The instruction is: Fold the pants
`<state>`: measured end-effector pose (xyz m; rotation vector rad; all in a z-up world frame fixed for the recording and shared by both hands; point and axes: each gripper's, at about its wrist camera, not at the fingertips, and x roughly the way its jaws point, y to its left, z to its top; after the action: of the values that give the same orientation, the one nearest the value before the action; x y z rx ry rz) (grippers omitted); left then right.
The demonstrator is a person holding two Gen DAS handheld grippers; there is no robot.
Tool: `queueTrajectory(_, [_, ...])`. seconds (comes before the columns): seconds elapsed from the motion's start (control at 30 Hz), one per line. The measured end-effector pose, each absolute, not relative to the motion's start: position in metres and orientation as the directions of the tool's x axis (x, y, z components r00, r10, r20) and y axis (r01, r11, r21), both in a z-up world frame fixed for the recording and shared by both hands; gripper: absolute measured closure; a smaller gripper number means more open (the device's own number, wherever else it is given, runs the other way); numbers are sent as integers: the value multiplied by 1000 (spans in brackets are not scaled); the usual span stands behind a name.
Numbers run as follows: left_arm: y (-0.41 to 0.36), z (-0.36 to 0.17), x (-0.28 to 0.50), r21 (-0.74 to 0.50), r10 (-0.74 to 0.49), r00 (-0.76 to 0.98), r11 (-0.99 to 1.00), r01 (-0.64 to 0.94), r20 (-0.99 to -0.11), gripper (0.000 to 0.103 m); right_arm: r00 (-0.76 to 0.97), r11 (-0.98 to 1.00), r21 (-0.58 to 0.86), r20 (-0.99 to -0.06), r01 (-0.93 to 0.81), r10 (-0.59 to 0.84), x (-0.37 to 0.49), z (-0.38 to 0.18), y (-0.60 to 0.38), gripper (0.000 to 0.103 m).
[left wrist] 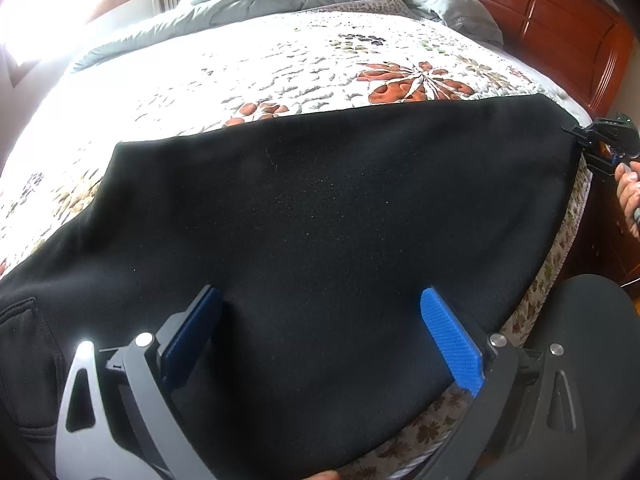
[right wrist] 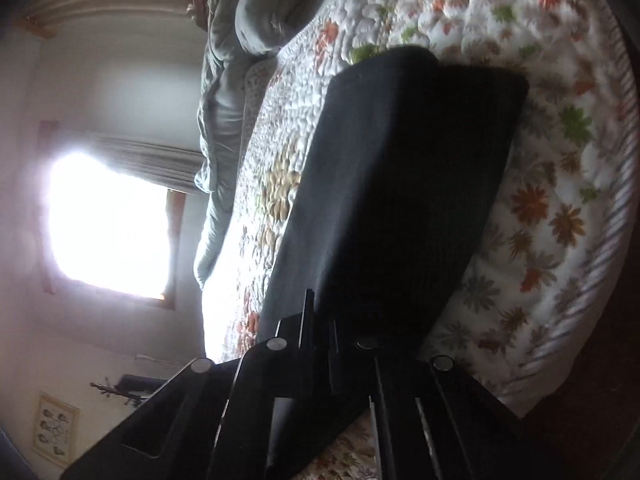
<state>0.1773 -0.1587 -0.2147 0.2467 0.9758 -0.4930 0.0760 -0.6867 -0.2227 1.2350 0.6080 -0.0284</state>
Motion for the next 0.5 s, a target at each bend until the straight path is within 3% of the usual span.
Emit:
queueTrajectory(0.2, [-159, -212, 181, -29, -300, 420, 840, 542, -857, 4, 829, 380, 853, -477, 356, 292, 62, -206, -688, 98])
queueTrajectory(0.5, [-156, -210, 180, -42, -316, 348, 791, 610, -883, 5, 812, 337, 856, -494, 392, 309, 66, -244, -695, 98])
